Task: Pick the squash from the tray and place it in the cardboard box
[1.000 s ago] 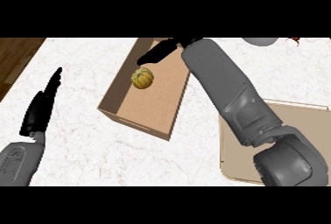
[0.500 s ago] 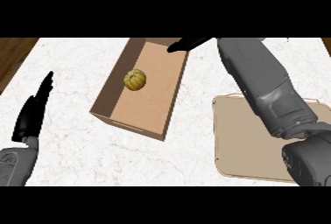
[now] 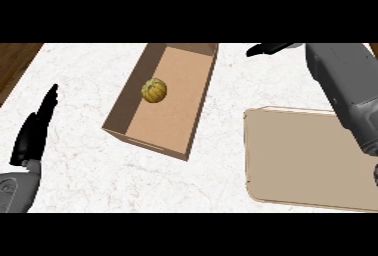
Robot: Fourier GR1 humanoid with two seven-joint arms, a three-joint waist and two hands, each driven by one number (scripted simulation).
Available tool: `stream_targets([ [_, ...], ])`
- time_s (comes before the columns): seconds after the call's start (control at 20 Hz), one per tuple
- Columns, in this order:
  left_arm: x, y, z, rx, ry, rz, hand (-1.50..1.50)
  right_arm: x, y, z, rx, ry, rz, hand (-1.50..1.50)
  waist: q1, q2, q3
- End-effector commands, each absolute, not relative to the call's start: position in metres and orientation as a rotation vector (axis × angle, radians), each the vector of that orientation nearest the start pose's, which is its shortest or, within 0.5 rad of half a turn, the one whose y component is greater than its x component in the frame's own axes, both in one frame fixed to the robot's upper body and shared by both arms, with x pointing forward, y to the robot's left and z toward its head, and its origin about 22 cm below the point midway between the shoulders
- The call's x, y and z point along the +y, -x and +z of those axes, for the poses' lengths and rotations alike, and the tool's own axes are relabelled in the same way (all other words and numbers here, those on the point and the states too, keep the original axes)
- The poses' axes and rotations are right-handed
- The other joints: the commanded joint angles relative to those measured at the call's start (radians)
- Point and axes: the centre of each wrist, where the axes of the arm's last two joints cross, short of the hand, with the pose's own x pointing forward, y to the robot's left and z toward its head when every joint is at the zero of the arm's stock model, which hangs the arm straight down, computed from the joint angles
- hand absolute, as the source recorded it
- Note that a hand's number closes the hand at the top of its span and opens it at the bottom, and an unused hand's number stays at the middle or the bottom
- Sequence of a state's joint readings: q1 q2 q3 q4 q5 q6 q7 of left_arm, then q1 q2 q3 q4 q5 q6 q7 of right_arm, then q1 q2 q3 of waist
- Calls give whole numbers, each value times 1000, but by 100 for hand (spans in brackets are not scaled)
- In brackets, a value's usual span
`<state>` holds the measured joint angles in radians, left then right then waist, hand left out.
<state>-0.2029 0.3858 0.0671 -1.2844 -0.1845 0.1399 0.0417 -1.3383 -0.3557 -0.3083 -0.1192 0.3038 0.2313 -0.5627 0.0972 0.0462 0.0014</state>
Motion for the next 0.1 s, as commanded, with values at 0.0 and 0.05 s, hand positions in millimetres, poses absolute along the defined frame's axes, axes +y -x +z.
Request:
stream_targets([
  [0.0,334,-287,22,-1447,-601,-281,0,-270,-477,171,-1887,0,637,-150,4,0,1],
  [0.05,330,-288,24,-1442,-580,-266,0,-270,-476,167,-1878,-22,657,-150,0,-5,1],
])
